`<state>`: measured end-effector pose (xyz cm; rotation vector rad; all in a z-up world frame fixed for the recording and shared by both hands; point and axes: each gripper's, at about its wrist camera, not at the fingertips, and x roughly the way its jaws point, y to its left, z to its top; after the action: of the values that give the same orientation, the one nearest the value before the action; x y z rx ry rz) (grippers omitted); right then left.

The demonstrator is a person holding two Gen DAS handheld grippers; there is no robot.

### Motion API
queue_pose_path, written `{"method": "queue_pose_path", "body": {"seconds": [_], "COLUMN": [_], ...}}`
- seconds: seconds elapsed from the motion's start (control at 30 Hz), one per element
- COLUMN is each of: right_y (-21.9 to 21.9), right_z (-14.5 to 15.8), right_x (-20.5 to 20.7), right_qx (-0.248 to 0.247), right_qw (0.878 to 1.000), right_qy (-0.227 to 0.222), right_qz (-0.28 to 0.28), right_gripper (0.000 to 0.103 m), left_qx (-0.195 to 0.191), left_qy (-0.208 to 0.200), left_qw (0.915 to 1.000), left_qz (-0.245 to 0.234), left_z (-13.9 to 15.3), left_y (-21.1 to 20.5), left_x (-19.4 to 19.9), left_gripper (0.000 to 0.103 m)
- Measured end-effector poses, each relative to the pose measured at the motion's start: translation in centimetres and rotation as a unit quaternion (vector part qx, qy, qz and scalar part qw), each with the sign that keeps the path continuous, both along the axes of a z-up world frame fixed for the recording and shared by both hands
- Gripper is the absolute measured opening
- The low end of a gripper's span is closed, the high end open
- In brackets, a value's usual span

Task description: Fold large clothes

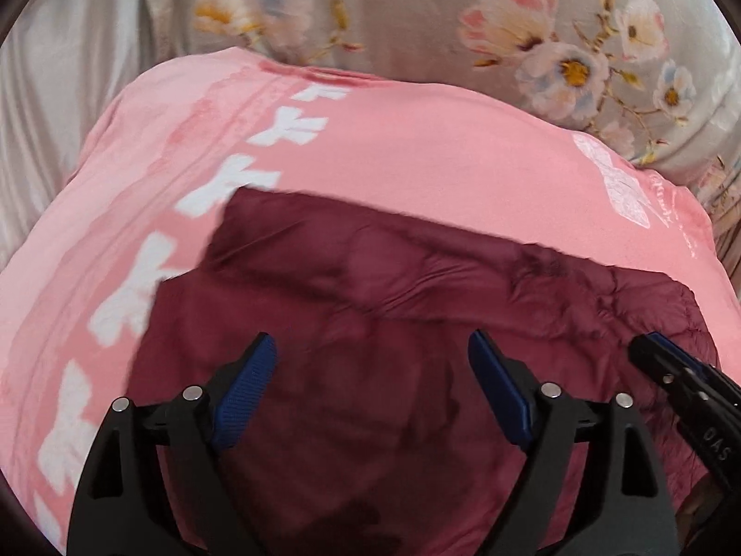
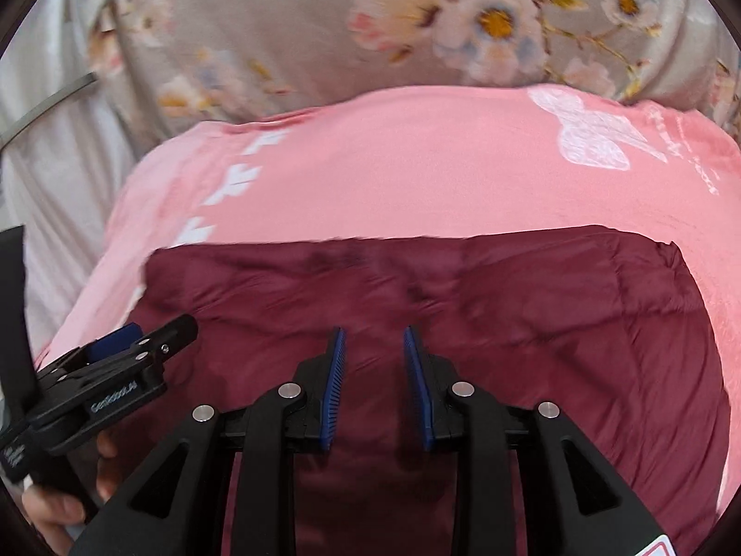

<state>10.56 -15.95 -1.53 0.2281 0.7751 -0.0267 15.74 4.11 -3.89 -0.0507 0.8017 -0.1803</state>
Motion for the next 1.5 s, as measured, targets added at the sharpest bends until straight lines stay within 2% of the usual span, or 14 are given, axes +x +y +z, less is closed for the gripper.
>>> {"method": "queue_pose_path", "body": {"seconds": [0.1,0.27,0.47,0.6,0.63,0.7,0.77,0.87,0.93,1.0,1.07,1.2,1.4,1.5], "right_y": [2.2,3.2,2.2,2.7,2.9,3.5,3.7,3.2,2.5,2.1,1.6,2.5,1.4,1.7], "right_z": [-0.9,-3.8,-2.7,-2.7,-3.0,-3.9,-4.3,-2.9,-1.9,-2.6,-4.0,-4.7,-5.1,-4.2], "right_x": [0.0,0.0,-3.1,-6.1,-6.4,-6.8,-7.0,-7.3,-7.0,-6.2,-5.7,-5.8,-5.4,-5.9], "right_qx": [-0.004,-0.016,0.032,0.02,0.014,-0.007,-0.017,-0.012,-0.033,-0.051,-0.044,-0.086,-0.052,-0.05], "right_qw": [1.0,0.999,0.999,0.999,0.999,0.999,0.999,1.0,0.999,0.999,0.999,0.996,0.998,0.999], "right_qy": [0.018,0.03,0.02,0.019,0.023,0.025,0.022,0.01,-0.003,0.008,0.023,0.017,0.023,0.016], "right_qz": [0.026,0.028,0.018,0.023,0.028,0.033,0.033,0.022,-0.004,-0.013,-0.014,-0.012,-0.007,-0.012], "right_gripper": [0.027,0.028,0.028,0.028,0.028,0.028,0.028,0.027,0.027,0.027,0.027,0.028,0.028,0.03], "left_qx": [0.005,-0.031,-0.094,-0.118,-0.118,-0.089,-0.081,-0.083,-0.082,-0.063,-0.035,0.034,0.032,0.005], "left_qy": [0.018,0.023,0.022,0.022,0.023,0.032,0.021,-0.006,-0.013,0.001,0.019,-0.005,0.004,-0.002], "left_qw": [0.9995,0.9989,0.9938,0.9896,0.9896,0.9922,0.9933,0.9956,0.9964,0.998,0.9992,0.9994,0.9995,1.0], "left_qz": [0.024,0.028,0.054,0.079,0.079,0.081,0.08,0.043,0.017,-0.002,-0.007,-0.002,-0.002,0.003], "left_z": [-1.3,-2.0,-1.7,-1.7,-2.0,-2.5,-1.6,1.0,1.6,0.5,-1.4,-3.9,-4.3,-3.2], "left_y": [2.8,6.0,9.7,11.5,11.5,10.5,9.7,7.3,5.2,2.1,-0.1,-2.1,-1.9,-0.3], "left_x": [-0.5,-2.4,-6.0,-8.3,-8.5,-8.7,-8.9,-8.2,-6.8,-5.4,-4.7,-5.2,-4.8,-6.2], "left_gripper": [0.082,0.082,0.083,0.083,0.083,0.083,0.083,0.085,0.085,0.085,0.085,0.087,0.088,0.085]}}
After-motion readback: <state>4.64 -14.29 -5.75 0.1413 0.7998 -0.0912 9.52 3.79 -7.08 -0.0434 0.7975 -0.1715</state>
